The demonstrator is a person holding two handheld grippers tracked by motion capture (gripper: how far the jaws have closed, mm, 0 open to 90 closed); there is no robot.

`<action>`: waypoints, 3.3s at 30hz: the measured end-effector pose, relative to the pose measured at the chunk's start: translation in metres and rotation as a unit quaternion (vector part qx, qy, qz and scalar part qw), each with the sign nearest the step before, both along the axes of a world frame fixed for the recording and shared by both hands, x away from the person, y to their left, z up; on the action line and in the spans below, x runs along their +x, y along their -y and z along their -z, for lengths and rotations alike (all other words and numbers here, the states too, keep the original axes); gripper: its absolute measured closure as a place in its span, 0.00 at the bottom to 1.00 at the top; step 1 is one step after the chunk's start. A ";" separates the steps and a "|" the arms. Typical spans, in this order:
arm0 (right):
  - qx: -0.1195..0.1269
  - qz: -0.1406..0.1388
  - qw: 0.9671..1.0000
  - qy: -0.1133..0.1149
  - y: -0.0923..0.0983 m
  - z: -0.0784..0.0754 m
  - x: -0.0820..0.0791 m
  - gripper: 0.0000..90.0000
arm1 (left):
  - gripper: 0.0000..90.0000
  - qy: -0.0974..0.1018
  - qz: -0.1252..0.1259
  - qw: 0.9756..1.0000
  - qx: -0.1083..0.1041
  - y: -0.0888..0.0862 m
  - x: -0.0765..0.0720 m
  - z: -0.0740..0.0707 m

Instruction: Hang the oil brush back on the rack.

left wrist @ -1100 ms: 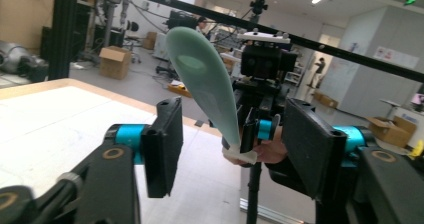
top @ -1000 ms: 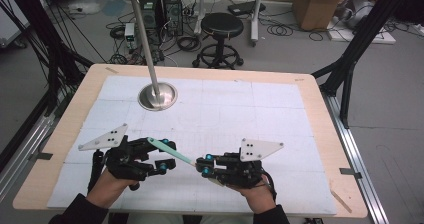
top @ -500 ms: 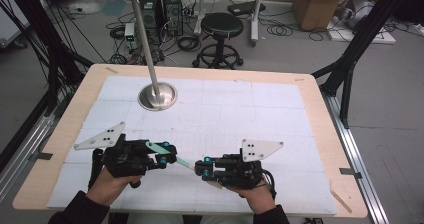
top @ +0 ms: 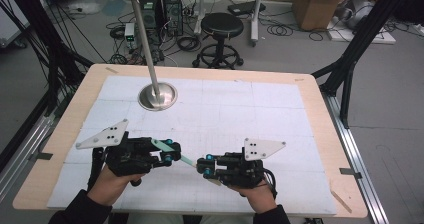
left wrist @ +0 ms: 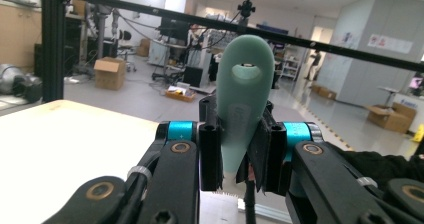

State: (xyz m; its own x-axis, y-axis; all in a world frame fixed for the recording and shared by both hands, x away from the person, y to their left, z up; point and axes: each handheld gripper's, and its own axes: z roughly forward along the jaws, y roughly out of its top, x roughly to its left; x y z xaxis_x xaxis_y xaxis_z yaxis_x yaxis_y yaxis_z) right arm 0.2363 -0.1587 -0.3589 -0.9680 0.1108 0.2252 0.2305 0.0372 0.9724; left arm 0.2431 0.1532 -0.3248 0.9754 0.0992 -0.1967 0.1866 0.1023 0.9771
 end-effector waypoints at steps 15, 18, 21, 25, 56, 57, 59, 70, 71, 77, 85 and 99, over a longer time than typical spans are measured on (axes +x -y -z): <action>-0.064 0.092 0.993 0.033 -0.007 -0.006 -0.007 0.50 | 0.85 0.003 -0.058 0.996 0.074 0.000 -0.003 -0.011; -0.075 0.103 0.991 0.040 -0.010 -0.006 -0.008 0.46 | 0.85 0.003 -0.069 0.994 0.089 0.001 -0.003 -0.013; -0.088 0.116 0.988 0.047 -0.012 -0.006 -0.010 0.42 | 0.85 0.003 -0.075 0.993 0.095 0.001 -0.002 -0.014; -0.108 0.130 0.984 0.057 -0.018 -0.006 -0.011 0.38 | 0.85 -0.005 -0.103 0.988 0.115 0.001 -0.002 -0.015; -0.185 0.218 0.952 0.113 -0.042 -0.003 -0.023 0.78 | 0.85 -0.017 -0.169 0.975 0.143 0.039 -0.011 -0.027; -0.185 0.222 0.950 0.116 -0.043 -0.003 -0.023 0.81 | 0.85 -0.019 -0.171 0.975 0.143 0.040 -0.012 -0.027; -0.186 0.225 0.949 0.116 -0.044 -0.003 -0.024 0.85 | 0.85 -0.020 -0.172 0.975 0.142 0.041 -0.012 -0.026; -0.183 0.214 0.953 0.116 -0.042 -0.006 -0.026 0.93 | 0.67 -0.021 -0.131 0.986 0.103 0.038 -0.009 -0.023; -0.183 0.214 0.953 0.116 -0.042 -0.006 -0.026 0.93 | 0.62 -0.021 -0.131 0.986 0.103 0.038 -0.009 -0.023; -0.118 0.147 0.979 0.080 -0.032 -0.009 -0.021 0.93 | 0.47 -0.014 -0.087 0.993 0.081 0.030 -0.007 -0.021; -0.055 0.057 0.996 0.044 -0.026 -0.007 -0.016 0.93 | 0.50 -0.009 0.003 0.999 0.032 0.023 -0.007 -0.021; -0.028 -0.025 0.999 0.026 -0.029 -0.002 -0.013 0.93 | 0.66 -0.010 0.074 0.997 0.024 0.026 -0.005 -0.023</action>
State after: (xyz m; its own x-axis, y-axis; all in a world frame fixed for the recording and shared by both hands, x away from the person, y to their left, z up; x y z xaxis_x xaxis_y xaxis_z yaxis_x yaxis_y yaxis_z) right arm 0.2229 -0.1301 -0.3568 -0.9828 0.0725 0.1699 0.1768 0.1028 0.9789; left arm 0.2381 0.1268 -0.3020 0.9760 -0.0365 -0.2148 0.2158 0.0257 0.9761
